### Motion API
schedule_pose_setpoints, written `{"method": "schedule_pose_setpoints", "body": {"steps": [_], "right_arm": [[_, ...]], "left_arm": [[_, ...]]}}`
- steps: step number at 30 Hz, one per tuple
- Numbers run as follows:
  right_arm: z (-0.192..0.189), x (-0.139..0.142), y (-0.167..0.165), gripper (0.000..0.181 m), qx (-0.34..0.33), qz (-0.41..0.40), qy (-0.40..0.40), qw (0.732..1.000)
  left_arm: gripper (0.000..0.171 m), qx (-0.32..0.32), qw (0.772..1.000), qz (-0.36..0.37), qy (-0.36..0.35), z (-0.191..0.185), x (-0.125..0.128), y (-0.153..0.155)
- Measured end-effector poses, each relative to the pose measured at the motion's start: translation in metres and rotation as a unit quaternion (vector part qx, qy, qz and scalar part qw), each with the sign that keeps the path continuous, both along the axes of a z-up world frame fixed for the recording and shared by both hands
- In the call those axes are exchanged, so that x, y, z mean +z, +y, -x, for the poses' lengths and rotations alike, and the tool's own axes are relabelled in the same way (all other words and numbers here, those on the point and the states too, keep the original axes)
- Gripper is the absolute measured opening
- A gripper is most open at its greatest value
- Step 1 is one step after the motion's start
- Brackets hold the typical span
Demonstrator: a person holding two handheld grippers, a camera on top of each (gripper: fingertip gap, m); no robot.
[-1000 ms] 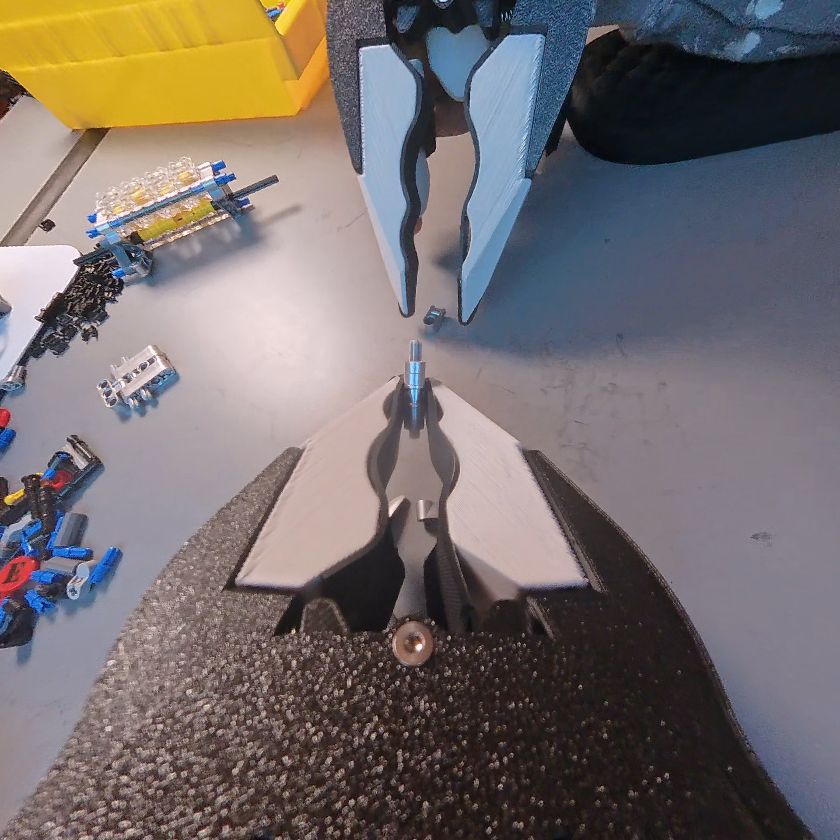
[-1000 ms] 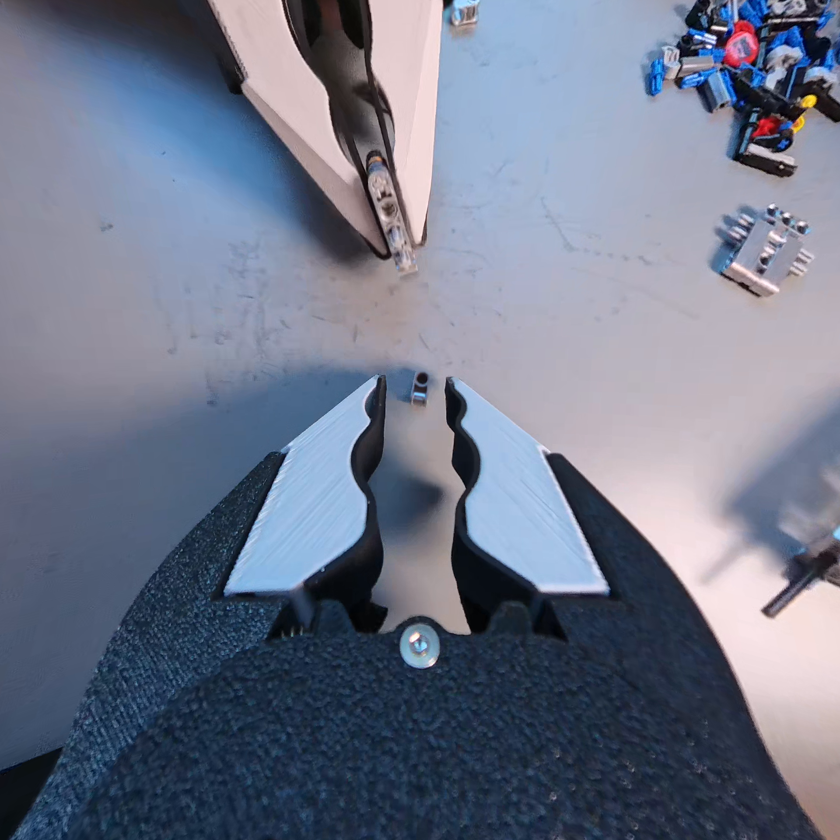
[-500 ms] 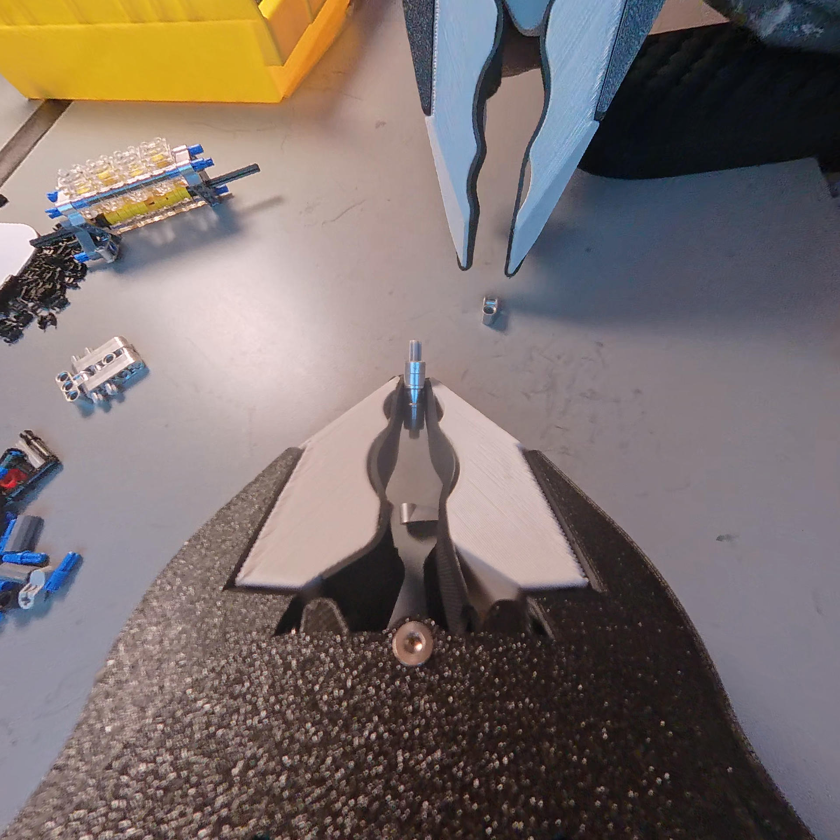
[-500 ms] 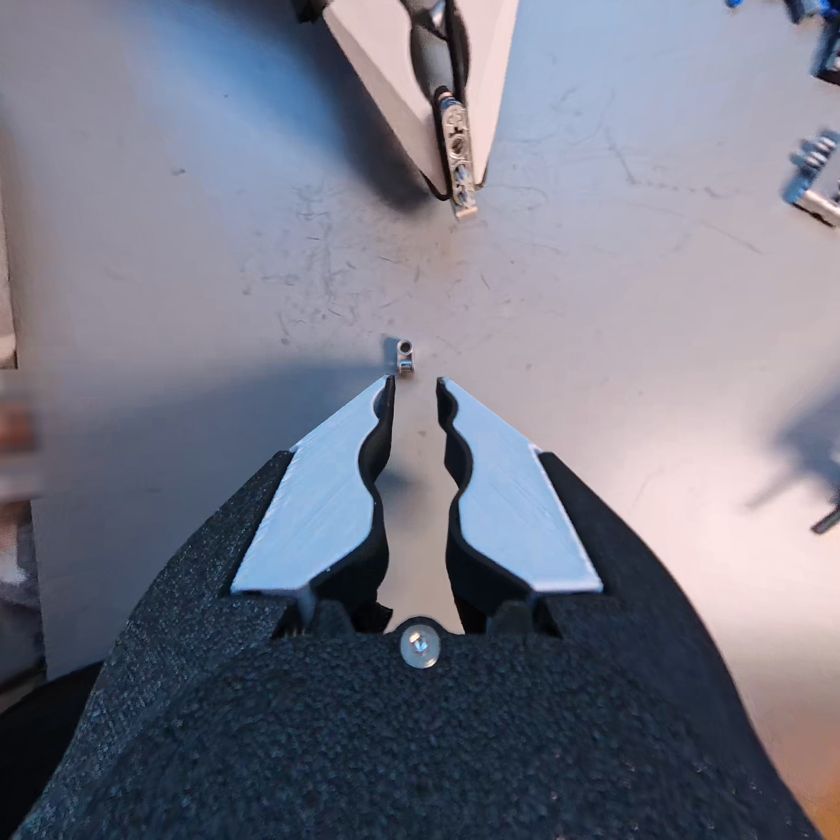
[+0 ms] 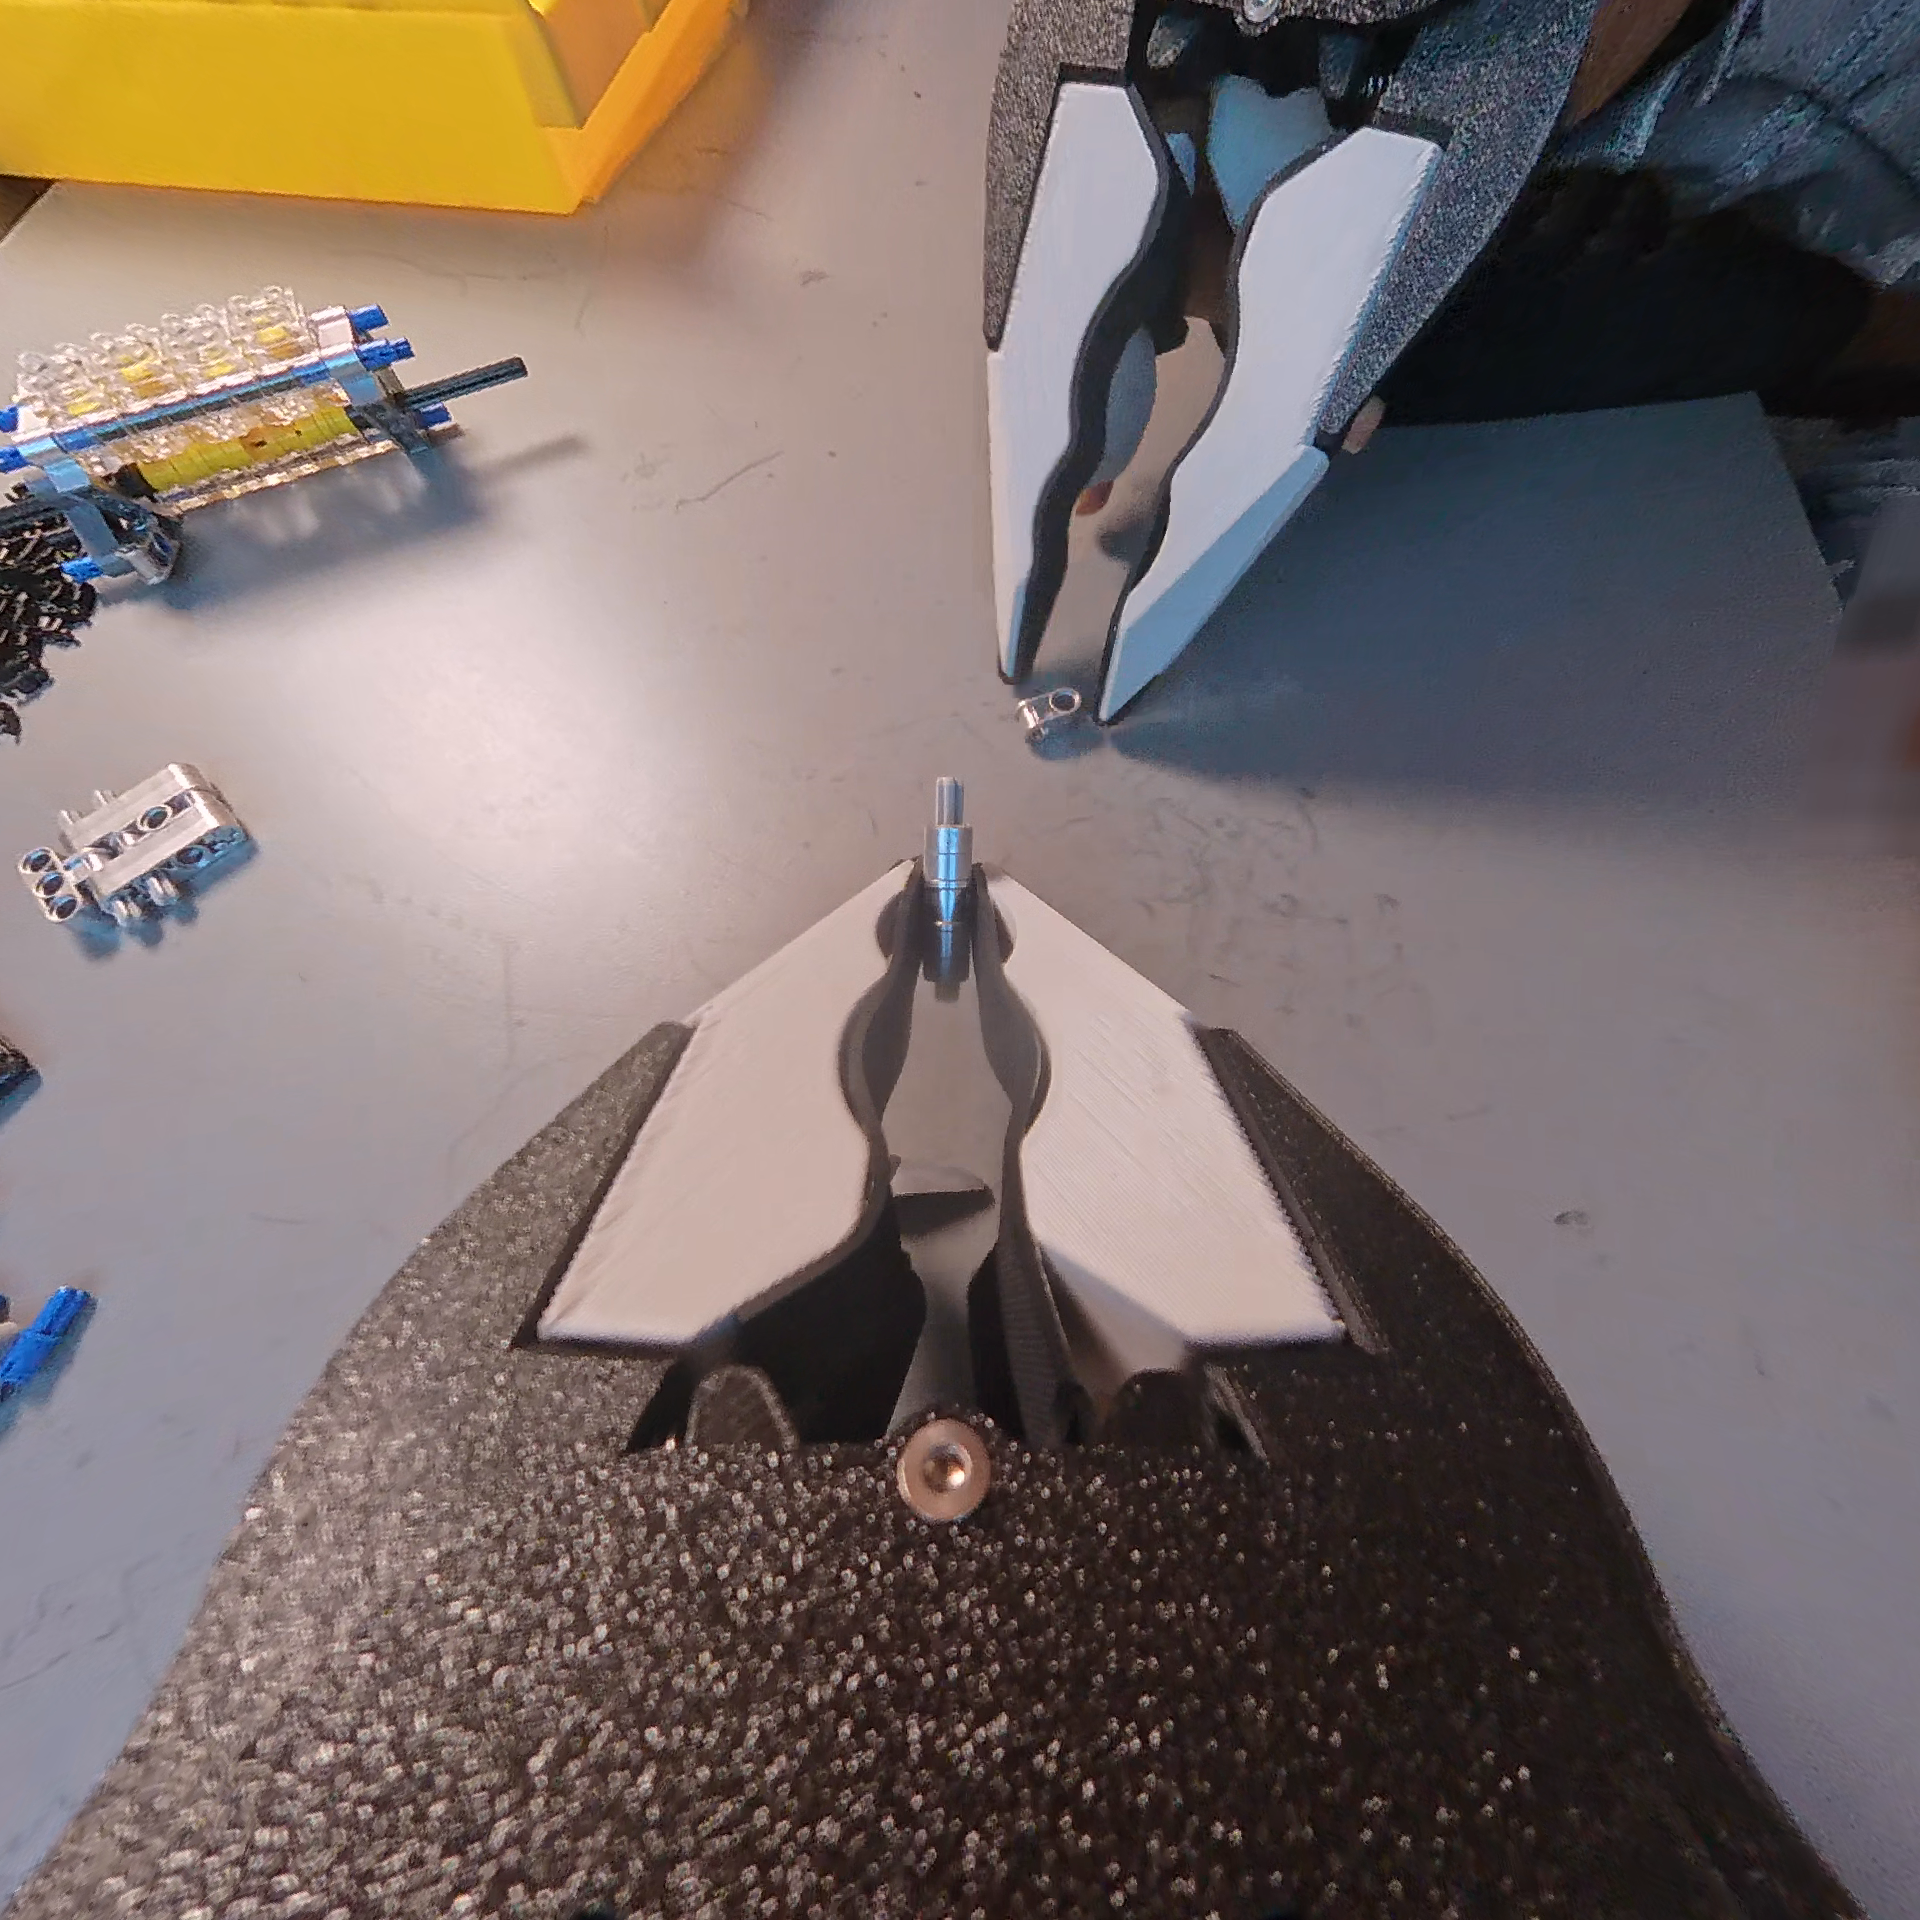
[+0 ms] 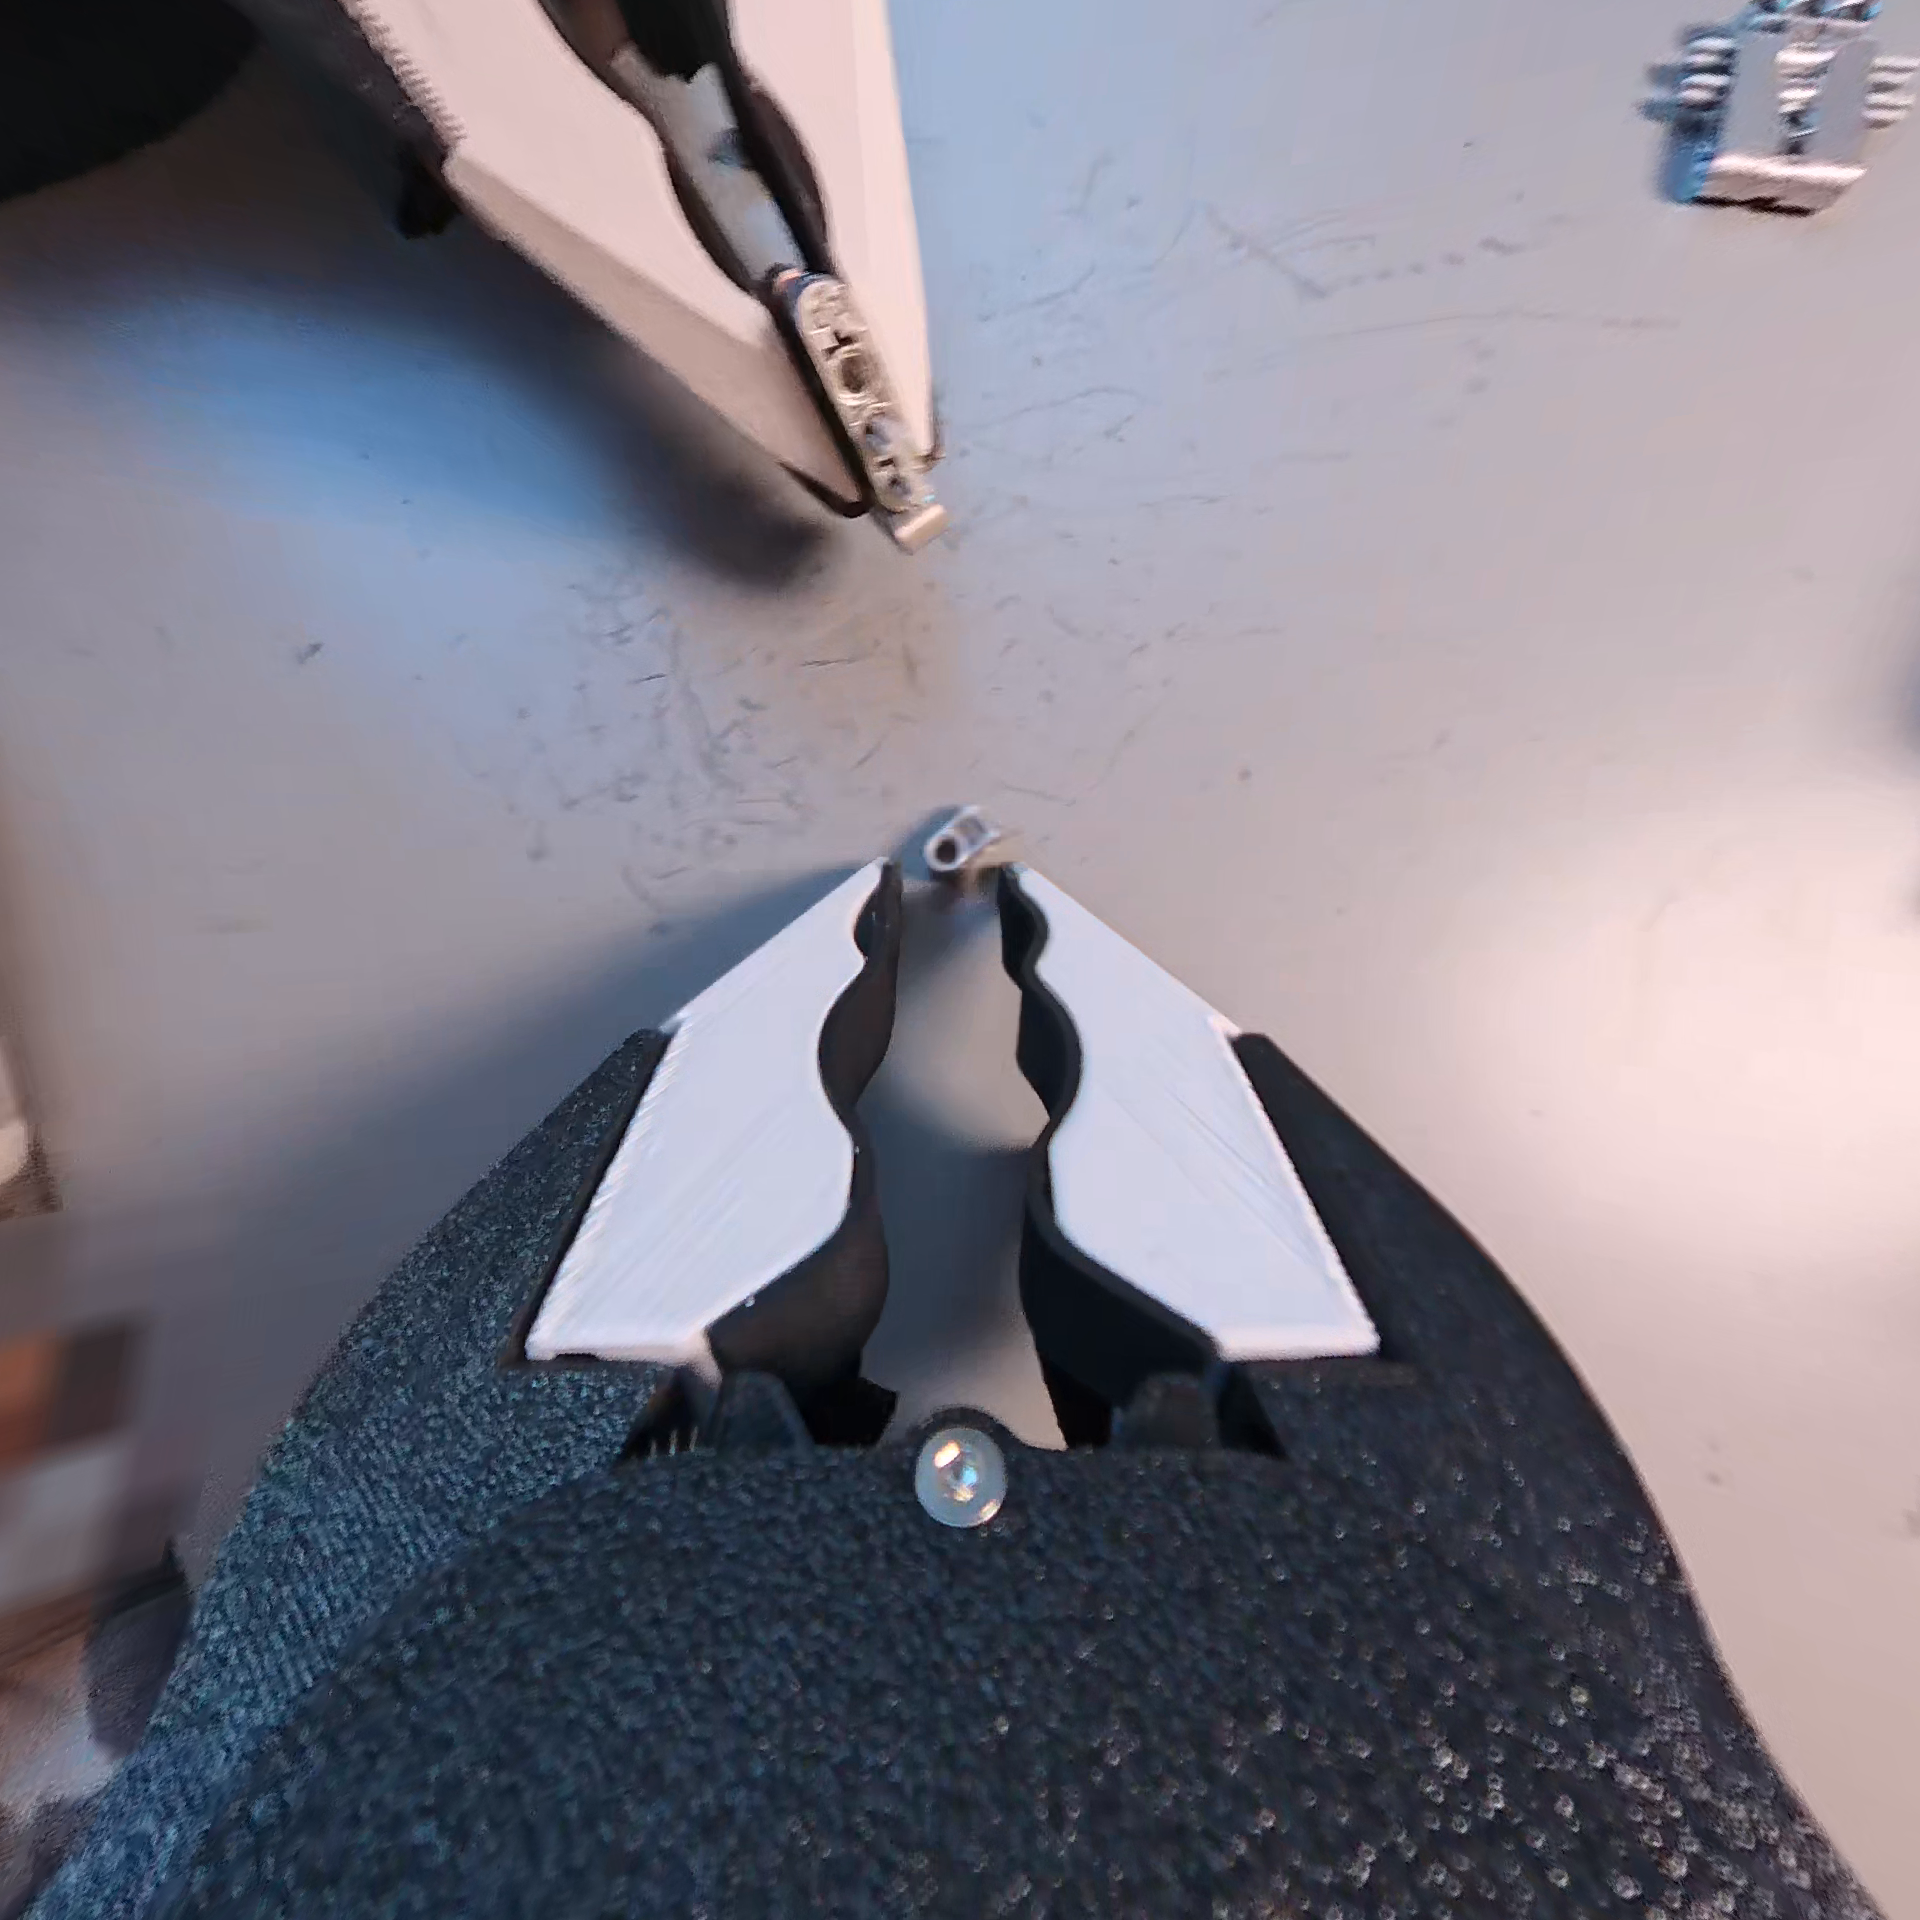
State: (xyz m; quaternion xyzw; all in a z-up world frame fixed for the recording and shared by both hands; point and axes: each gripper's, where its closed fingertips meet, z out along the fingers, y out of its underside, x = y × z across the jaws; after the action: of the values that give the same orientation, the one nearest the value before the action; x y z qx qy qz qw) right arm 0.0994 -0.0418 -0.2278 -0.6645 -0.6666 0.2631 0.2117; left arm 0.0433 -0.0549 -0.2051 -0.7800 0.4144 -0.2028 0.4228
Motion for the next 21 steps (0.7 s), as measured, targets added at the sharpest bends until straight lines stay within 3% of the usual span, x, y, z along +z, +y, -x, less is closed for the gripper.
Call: {"method": "schedule_pose_setpoints", "body": {"steps": [5, 13, 21], "right_arm": [[0.0022, 0.0023, 0.0017, 0.022, 0.025, -0.009, -0.001, 1.0], [-0.0011, 0.0006, -0.0001, 0.022, 0.14, -0.056, -0.045, 0.988], [-0.0022, -0.0005, -0.0041, 0.012, 0.151, -0.043, -0.036, 0.987]], "left_arm": [[0.006, 0.006, 1.0, 0.009, 0.002, 0.0019, -0.0052, 0.0015], [0.006, -0.01, 1.0, 0.018, 0.002, -0.0021, -0.0071, -0.0028], [0.006, -0.016, 1.0, 0.021, 0.007, -0.0033, -0.0091, -0.0039]]}}
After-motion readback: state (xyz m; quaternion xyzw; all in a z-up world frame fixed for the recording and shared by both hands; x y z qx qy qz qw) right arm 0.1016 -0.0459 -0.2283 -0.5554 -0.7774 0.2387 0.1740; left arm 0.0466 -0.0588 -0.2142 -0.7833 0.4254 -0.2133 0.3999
